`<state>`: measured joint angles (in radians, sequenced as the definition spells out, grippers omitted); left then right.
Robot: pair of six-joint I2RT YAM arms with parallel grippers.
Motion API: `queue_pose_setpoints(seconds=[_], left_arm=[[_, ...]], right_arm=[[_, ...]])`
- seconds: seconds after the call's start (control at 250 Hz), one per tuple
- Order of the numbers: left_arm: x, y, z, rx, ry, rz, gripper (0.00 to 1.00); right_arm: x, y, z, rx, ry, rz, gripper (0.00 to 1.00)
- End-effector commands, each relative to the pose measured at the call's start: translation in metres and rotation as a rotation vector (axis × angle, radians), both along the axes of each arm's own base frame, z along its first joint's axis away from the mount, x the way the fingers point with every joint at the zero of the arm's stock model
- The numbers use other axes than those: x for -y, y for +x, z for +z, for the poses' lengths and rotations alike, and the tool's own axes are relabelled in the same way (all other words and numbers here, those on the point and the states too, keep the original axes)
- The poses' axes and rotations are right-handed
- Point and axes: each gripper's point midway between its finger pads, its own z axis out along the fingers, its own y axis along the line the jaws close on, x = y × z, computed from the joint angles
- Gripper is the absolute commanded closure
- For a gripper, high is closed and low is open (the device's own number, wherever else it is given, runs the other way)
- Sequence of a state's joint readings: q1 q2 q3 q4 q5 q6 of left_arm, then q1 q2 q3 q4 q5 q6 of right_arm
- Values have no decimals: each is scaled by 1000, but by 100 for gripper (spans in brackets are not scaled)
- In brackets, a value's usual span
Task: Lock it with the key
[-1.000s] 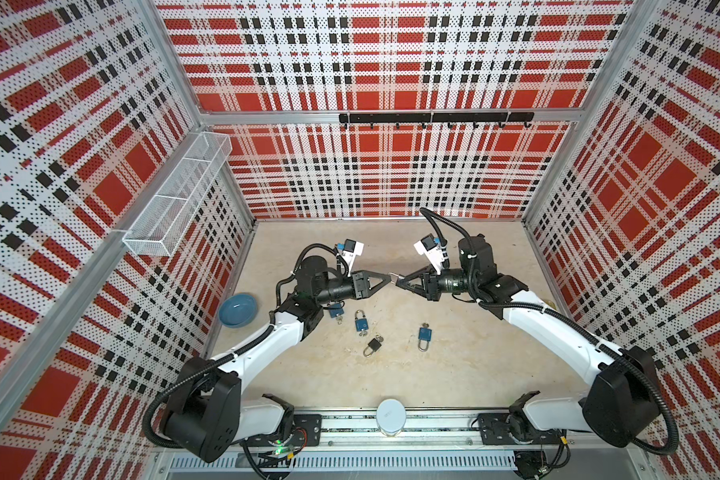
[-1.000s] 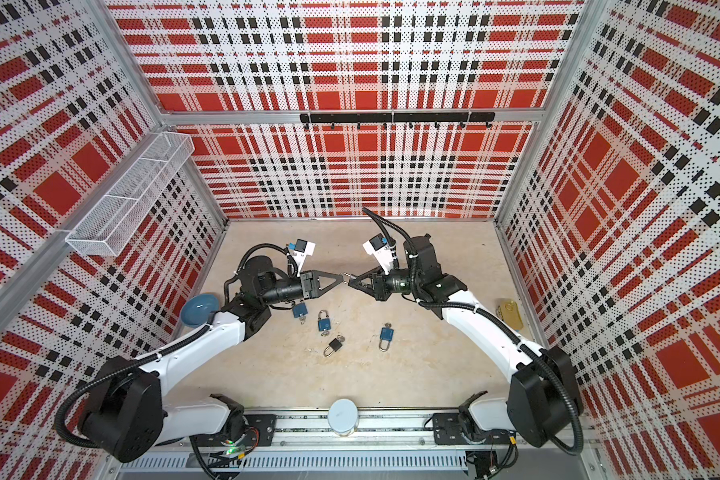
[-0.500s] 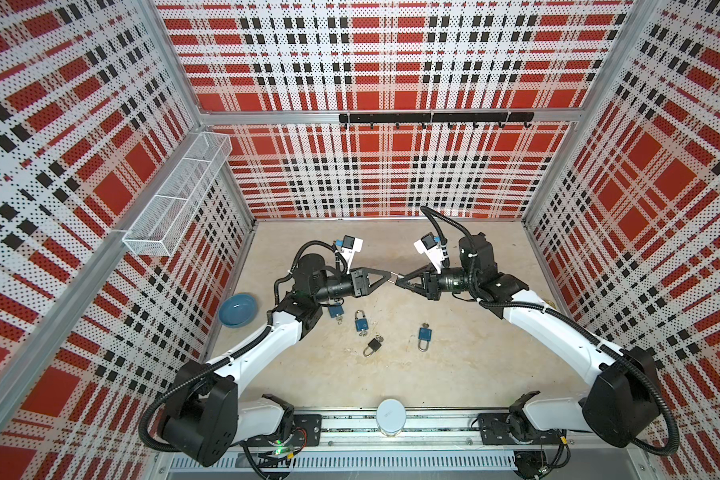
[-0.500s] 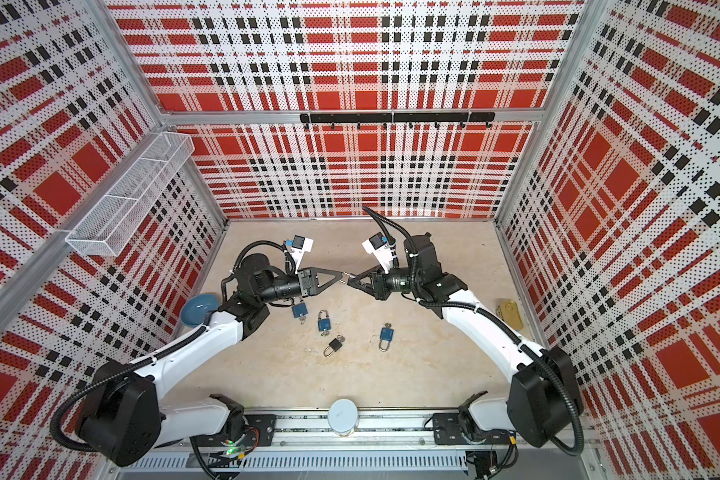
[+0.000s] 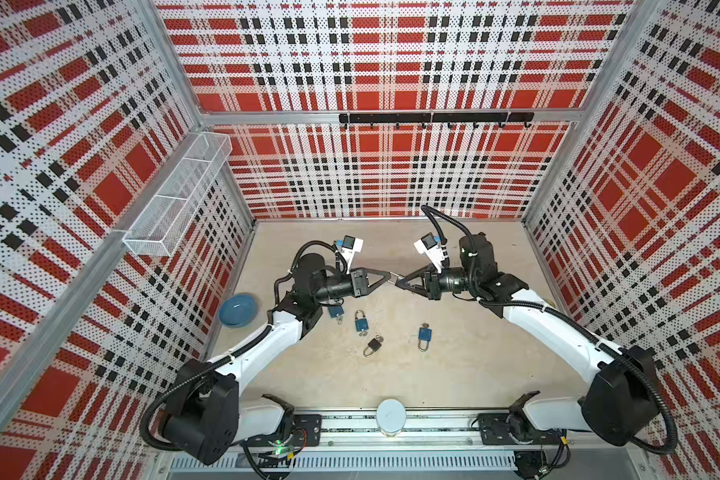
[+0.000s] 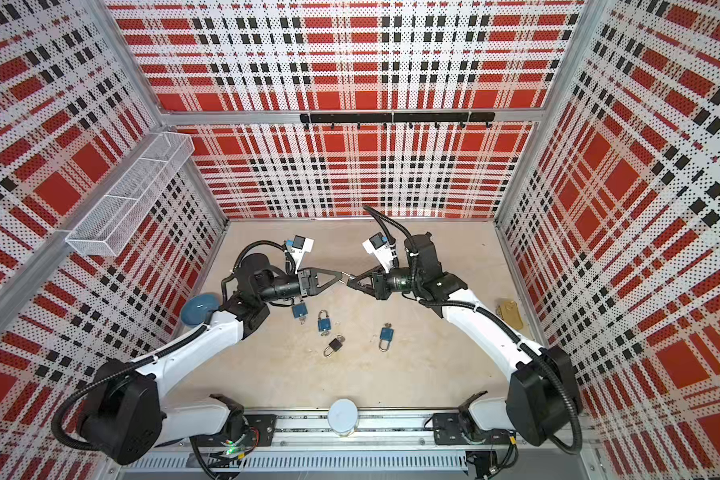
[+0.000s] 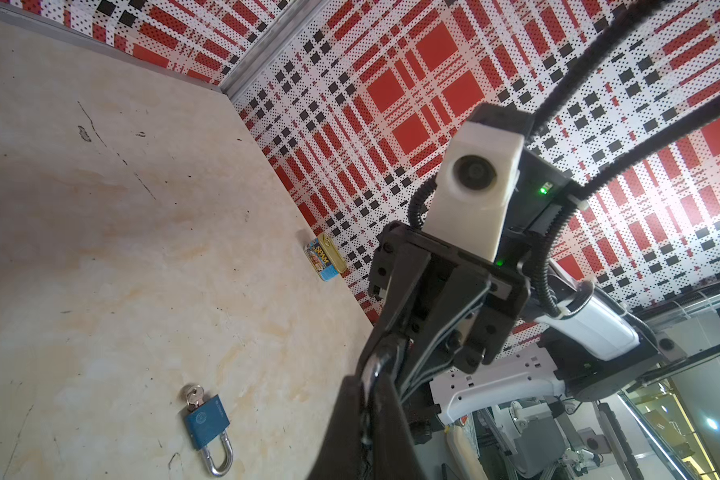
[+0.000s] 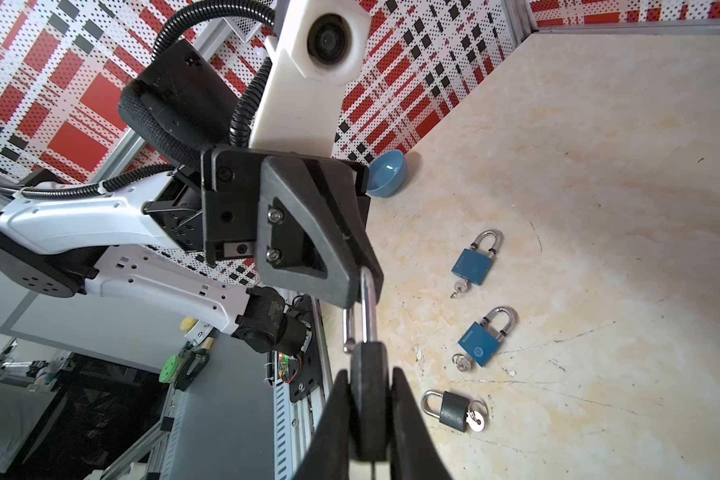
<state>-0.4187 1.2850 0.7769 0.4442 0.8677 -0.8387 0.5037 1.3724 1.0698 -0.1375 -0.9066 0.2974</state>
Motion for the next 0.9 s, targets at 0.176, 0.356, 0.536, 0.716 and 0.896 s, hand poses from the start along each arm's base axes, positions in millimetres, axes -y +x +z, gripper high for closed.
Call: queue_pose_setpoints(seconds=[0.176, 0.356, 0.536, 0.716, 0.896], left_arm=[[6, 2, -3, 28, 16, 9, 100], [7, 1, -7, 27, 23, 11, 100], [8, 1, -7, 37, 27, 13, 100], [5, 4, -8, 41, 30, 26, 100], [5, 5, -11, 37, 35, 27, 100]], right_arm=[[-12, -13, 35, 63, 112, 118, 100], [-13, -16, 37, 55, 122, 137, 100], [-13, -20, 41, 54, 136, 158, 100], [-14, -23, 43, 45, 148, 183, 100], [-14, -24, 44, 38, 156, 196, 100]])
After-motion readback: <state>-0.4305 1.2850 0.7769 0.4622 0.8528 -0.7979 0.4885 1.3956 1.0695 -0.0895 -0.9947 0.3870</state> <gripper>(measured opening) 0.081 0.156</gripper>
